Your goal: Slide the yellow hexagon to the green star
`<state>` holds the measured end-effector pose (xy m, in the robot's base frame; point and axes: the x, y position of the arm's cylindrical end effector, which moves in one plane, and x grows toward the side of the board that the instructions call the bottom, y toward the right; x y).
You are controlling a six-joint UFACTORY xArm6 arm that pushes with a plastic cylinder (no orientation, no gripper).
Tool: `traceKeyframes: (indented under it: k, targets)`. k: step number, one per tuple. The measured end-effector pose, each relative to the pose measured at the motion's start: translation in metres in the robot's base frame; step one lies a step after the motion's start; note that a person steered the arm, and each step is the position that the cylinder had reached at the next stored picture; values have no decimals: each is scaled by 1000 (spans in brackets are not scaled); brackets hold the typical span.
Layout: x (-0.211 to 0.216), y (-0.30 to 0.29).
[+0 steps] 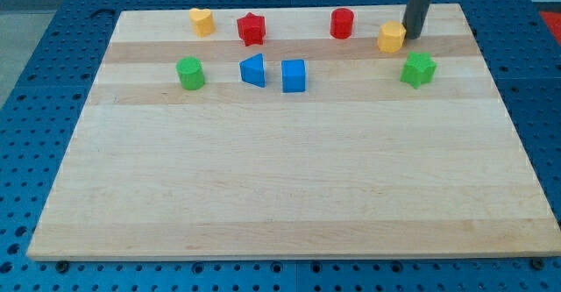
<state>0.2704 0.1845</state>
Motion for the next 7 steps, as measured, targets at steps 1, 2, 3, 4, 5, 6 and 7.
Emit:
traceKeyframes:
  k: [1, 2, 3, 4, 5, 6, 7]
  targets:
    - [0, 7]
    - [-10, 31]
    - [-10, 27]
    - [-13, -6]
    - [-13, -57]
    - [-4, -67]
    - [9, -65]
